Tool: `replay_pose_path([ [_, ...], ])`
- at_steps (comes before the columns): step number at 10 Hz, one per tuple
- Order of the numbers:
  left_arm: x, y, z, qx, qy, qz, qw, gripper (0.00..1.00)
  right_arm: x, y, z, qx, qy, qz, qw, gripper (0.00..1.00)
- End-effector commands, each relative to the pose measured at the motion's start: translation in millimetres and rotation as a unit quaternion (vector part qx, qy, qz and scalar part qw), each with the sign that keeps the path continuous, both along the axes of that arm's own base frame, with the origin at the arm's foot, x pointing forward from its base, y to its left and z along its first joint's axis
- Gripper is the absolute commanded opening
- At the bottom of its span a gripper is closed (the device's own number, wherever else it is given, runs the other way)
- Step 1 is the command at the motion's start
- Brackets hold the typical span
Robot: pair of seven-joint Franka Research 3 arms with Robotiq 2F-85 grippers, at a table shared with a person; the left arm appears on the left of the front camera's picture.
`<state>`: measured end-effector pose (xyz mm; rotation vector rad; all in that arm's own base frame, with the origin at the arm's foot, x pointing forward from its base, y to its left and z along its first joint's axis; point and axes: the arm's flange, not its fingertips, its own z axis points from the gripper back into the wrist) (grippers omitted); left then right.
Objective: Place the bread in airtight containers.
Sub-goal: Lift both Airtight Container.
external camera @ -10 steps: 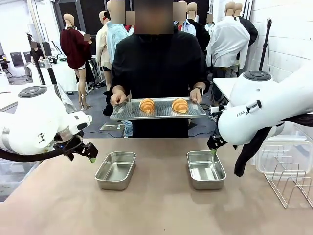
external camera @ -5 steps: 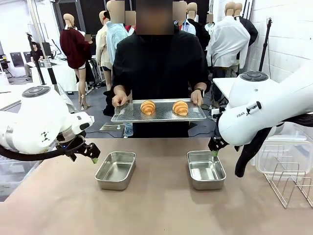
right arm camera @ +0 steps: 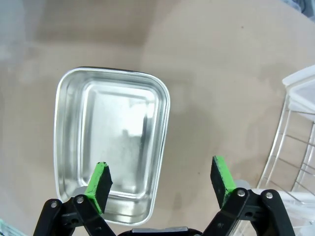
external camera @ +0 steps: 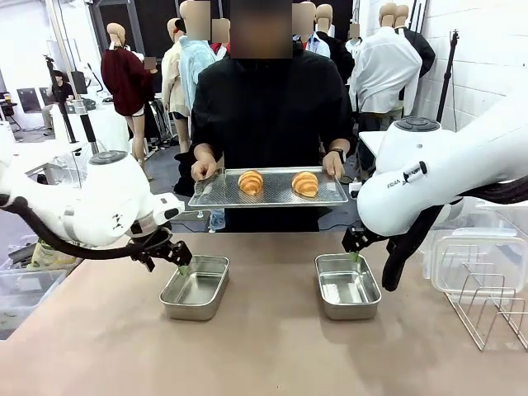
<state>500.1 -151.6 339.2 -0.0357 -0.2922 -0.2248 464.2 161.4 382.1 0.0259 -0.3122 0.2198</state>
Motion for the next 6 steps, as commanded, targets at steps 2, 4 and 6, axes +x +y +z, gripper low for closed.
replay_pose_path([
  [2,11.3,-5.1,-15.7,0.001,0.022,0.024,0.999,1.00,10.8,8.6,-12.7,0.003,0.045,-0.012,0.999,1.00],
  [4,12.2,-11.7,-15.3,0.007,0.027,0.021,0.999,1.00,19.2,9.3,-25.3,0.003,0.062,-0.030,0.998,1.00],
  [6,10.0,-15.8,-11.7,0.012,0.031,0.018,0.999,1.00,22.4,11.2,-33.1,0.004,0.099,-0.040,0.994,1.00],
])
